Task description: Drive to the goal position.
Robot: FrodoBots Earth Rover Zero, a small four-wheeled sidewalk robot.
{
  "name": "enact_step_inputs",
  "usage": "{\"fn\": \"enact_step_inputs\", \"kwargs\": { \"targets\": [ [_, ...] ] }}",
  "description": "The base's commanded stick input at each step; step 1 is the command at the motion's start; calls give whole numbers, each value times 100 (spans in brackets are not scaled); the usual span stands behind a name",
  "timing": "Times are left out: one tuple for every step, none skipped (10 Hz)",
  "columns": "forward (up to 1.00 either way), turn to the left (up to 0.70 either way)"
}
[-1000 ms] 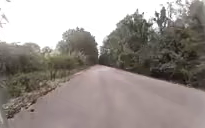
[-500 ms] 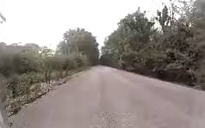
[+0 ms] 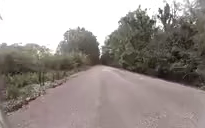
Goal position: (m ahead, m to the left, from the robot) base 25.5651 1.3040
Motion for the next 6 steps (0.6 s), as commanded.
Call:
{"fn": "enact_step_inputs", "kwargs": {
  "targets": [
    [70,0],
    [70,0],
    [70,0],
    [70,0],
    [70,0],
    [70,0]
  ]
}}
